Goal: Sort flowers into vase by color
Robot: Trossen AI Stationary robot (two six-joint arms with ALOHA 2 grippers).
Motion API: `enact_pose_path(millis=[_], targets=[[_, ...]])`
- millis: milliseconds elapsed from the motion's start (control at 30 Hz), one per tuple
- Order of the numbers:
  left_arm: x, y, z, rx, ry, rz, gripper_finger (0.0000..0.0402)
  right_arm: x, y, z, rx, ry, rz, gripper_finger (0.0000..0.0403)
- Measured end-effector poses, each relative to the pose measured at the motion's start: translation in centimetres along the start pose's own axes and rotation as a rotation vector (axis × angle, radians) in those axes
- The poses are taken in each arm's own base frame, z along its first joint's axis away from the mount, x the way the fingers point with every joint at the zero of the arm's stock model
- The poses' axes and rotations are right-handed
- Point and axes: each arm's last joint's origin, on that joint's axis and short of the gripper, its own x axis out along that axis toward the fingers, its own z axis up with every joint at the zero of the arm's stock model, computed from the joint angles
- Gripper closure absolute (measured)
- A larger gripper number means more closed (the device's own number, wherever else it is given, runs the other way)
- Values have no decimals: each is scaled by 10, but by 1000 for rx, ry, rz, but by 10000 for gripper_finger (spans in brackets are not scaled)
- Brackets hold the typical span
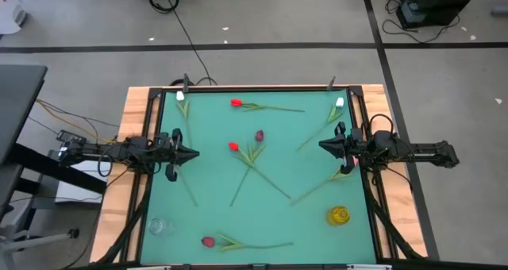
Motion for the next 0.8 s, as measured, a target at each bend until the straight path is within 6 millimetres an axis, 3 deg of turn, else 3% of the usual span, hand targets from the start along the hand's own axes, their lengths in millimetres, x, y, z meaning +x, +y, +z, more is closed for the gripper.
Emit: enact_pose_path(millis=[800], targets=[[0,0,1,-4,-11,-3,377,0,0,0,0,0,0,366]])
